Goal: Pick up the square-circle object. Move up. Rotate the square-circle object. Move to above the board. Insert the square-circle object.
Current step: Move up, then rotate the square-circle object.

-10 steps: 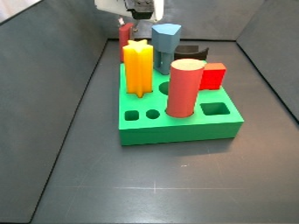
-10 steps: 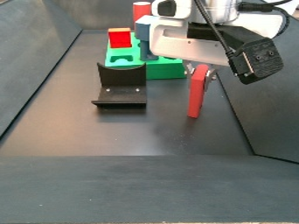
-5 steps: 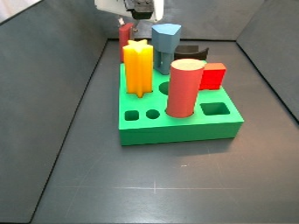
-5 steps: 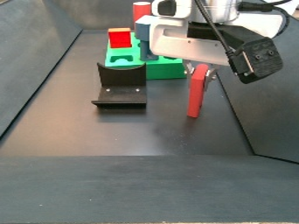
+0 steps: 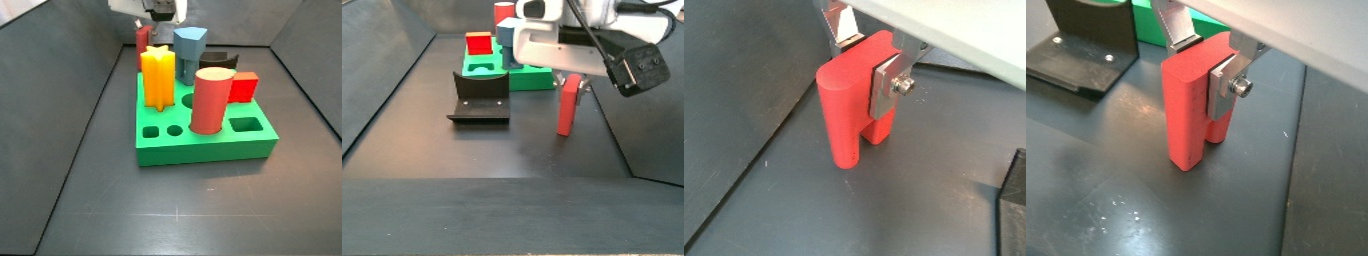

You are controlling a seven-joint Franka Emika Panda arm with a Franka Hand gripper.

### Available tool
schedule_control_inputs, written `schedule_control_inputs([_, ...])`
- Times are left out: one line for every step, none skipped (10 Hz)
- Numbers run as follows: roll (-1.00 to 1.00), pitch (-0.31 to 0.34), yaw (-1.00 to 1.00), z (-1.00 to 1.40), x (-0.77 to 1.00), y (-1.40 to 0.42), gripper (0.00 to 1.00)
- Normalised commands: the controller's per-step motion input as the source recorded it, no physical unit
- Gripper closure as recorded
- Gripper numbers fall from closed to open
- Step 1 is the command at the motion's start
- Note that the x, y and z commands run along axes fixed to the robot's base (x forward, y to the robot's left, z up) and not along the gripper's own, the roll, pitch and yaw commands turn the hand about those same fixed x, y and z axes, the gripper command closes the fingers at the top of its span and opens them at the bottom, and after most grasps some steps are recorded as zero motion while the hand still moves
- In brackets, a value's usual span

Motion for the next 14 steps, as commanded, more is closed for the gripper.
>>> schedule_control_inputs([0.0, 0.022, 0.01, 0.8, -0.04, 0.02, 1.0])
schedule_control_inputs([-0.01, 0.039, 0.01, 0.73, -0.05, 0.02, 1.0])
schedule_control_inputs([0.0, 0.049, 0.0, 0.55, -0.03, 0.02, 1.0])
schedule_control_inputs([0.0, 0.047, 0.0, 0.34, -0.02, 0.01, 1.0])
schedule_control_inputs([0.0, 0.0, 0.0, 1.0, 0.16, -0.57, 1.0])
schedule_control_inputs([0.0, 0.006, 0.01, 1.0, 0.17, -0.61, 1.0])
schedule_control_inputs([0.0, 0.029, 0.02, 1.0, 0.16, -0.57, 1.0])
schedule_control_inputs([0.0, 0.045, 0.02, 1.0, 0.14, -0.48, 1.0])
schedule_control_inputs([-0.01, 0.069, 0.02, 1.0, 0.13, -0.42, 1.0])
schedule_control_inputs([-0.02, 0.081, 0.01, 1.0, 0.11, -0.34, 1.0])
schedule_control_inputs([-0.03, 0.081, 0.02, 0.89, 0.09, -0.26, 1.0])
schedule_control_inputs([-0.04, 0.08, 0.02, 0.66, 0.05, -0.14, 1.0])
schedule_control_inputs([-0.05, 0.075, 0.02, 0.5, 0.03, -0.09, 1.0])
schedule_control_inputs([-0.05, 0.074, 0.02, 0.27, 0.02, -0.05, 1.0])
